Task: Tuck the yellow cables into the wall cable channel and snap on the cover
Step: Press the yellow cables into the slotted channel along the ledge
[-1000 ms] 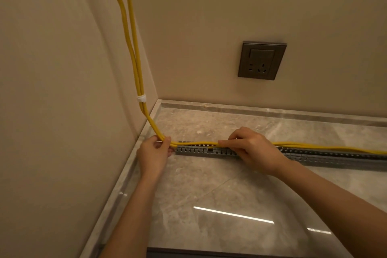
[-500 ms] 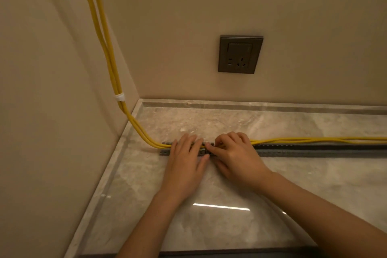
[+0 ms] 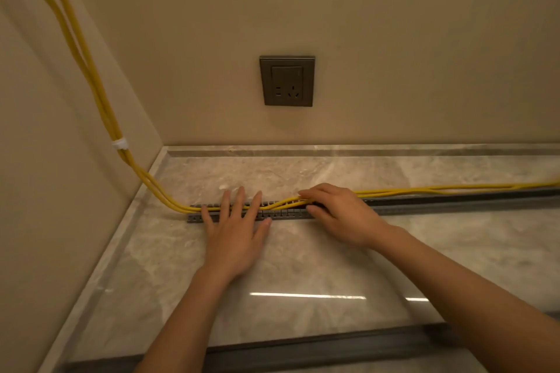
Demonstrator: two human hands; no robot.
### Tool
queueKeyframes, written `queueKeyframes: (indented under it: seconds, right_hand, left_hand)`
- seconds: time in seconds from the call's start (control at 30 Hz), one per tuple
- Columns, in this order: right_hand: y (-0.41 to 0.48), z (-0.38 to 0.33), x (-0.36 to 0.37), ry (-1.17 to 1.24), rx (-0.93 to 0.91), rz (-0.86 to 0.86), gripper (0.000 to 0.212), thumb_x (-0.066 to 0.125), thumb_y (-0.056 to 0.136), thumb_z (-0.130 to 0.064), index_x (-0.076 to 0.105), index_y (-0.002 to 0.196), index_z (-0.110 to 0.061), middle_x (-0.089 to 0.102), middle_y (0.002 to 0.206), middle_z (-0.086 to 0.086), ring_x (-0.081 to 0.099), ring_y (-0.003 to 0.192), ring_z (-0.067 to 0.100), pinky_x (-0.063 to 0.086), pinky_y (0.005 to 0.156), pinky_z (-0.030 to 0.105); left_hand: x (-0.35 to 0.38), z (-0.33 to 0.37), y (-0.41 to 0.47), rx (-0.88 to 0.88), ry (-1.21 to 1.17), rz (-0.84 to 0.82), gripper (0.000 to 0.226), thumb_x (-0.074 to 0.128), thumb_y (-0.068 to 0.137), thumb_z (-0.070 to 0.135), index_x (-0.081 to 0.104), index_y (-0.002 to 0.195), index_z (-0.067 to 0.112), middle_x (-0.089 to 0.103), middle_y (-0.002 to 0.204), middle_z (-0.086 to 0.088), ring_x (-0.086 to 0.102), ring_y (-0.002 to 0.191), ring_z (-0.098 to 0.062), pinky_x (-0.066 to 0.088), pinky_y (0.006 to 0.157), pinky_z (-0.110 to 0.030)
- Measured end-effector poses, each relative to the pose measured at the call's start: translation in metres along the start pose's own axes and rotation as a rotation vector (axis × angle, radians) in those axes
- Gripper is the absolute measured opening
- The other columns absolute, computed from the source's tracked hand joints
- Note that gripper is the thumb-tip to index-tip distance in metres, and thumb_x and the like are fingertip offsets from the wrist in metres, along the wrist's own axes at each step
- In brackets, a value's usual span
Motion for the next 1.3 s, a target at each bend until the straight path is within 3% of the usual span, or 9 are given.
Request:
queueKeyframes:
  seconds: [0.17,0.33,0.47,0.6,0.67,0.83,1.0,1.1,1.3]
  right_hand:
    - [-0.011,0.043,-0.015,-0.154,0.16,-0.147,0.041,0.028,0.099,-0.041,0.048,0.132,-0.026,0.057,0.127,0.001,0.05,0.116,0.022,0.037,0.095,0.038]
    - [-0.01,0.067,-0.029,-0.164,0.247,-0.153,0.038,0.028,0.099,-0.041,0.06,0.098,-0.02,0.06,0.102,0.006,0.054,0.099,0.027,0.04,0.079,0.04]
    - [-0.004,0.075,-0.025,-0.154,0.263,-0.219,0.041,0.03,0.097,-0.047,0.059,0.106,-0.02,0.06,0.1,0.007,0.052,0.098,0.027,0.037,0.076,0.038]
    - [-0.002,0.088,-0.029,-0.108,0.307,-0.272,0.05,0.025,0.096,-0.052,0.051,0.066,-0.021,0.052,0.07,0.0,0.05,0.078,0.024,0.033,0.074,0.036]
    - [0.0,0.093,-0.036,-0.152,0.321,-0.287,0.057,0.024,0.095,-0.056,0.048,0.056,-0.022,0.051,0.064,0.0,0.049,0.074,0.022,0.033,0.075,0.036]
    - [0.0,0.1,-0.053,-0.136,0.298,-0.209,0.054,0.035,0.093,-0.056,0.054,0.065,-0.014,0.055,0.064,0.003,0.052,0.071,0.024,0.034,0.062,0.033]
    - [-0.014,0.093,-0.068,0.031,0.203,-0.034,0.035,0.056,0.085,-0.052,0.054,0.067,-0.022,0.052,0.058,-0.007,0.048,0.055,0.011,0.033,0.048,0.029]
    - [-0.026,0.087,-0.073,0.015,0.133,0.002,0.029,0.063,0.082,-0.046,0.053,0.067,-0.024,0.055,0.06,-0.007,0.051,0.057,0.013,0.04,0.052,0.032]
    - [-0.043,0.084,-0.074,-0.009,0.097,0.056,0.01,0.068,0.083,-0.028,0.07,0.08,-0.019,0.063,0.078,-0.004,0.055,0.071,0.012,0.048,0.065,0.031]
  left_hand:
    - [-0.005,0.031,0.006,-0.13,-0.006,0.024,0.063,0.023,0.094,0.056,0.017,0.147,0.024,0.005,0.158,-0.003,-0.01,0.144,-0.026,-0.012,0.109,-0.058]
    - [0.001,0.08,0.011,0.01,-0.177,0.033,0.054,0.033,0.096,0.046,0.022,0.145,0.027,0.015,0.157,0.0,0.003,0.144,-0.019,-0.009,0.113,-0.05]
    - [0.002,0.083,0.009,-0.011,-0.194,0.122,0.047,0.037,0.096,0.043,0.032,0.141,0.031,0.019,0.156,0.001,0.008,0.144,-0.018,-0.007,0.113,-0.049]
    - [-0.001,0.08,0.003,-0.022,-0.248,0.188,0.043,0.045,0.094,0.042,0.042,0.136,0.034,0.032,0.151,0.004,0.019,0.142,-0.014,-0.004,0.114,-0.047]
    - [-0.003,0.08,0.003,-0.024,-0.27,0.2,0.042,0.049,0.092,0.04,0.044,0.134,0.034,0.037,0.148,0.004,0.022,0.141,-0.013,-0.002,0.115,-0.046]
    - [-0.004,0.078,0.003,-0.033,-0.274,0.208,0.044,0.055,0.09,0.035,0.046,0.133,0.033,0.043,0.145,0.003,0.023,0.141,-0.013,-0.002,0.114,-0.045]
    - [-0.001,0.08,0.002,-0.007,-0.191,0.207,0.044,0.052,0.092,0.035,0.044,0.136,0.033,0.039,0.147,0.003,0.019,0.142,-0.015,-0.003,0.114,-0.048]
    - [0.0,0.08,0.002,-0.012,-0.156,0.204,0.043,0.05,0.093,0.036,0.044,0.136,0.035,0.039,0.147,0.004,0.02,0.142,-0.015,-0.001,0.114,-0.049]
    - [0.0,0.082,0.0,-0.009,-0.13,0.206,0.044,0.048,0.094,0.036,0.042,0.137,0.033,0.037,0.148,0.002,0.02,0.142,-0.017,0.002,0.114,-0.051]
Point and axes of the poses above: each hand's wrist, its own y-axis towards the middle knuckle, its own x-axis out of the palm, z = x × y, the point moved 5 cm from there along y, towards the middle knuckle
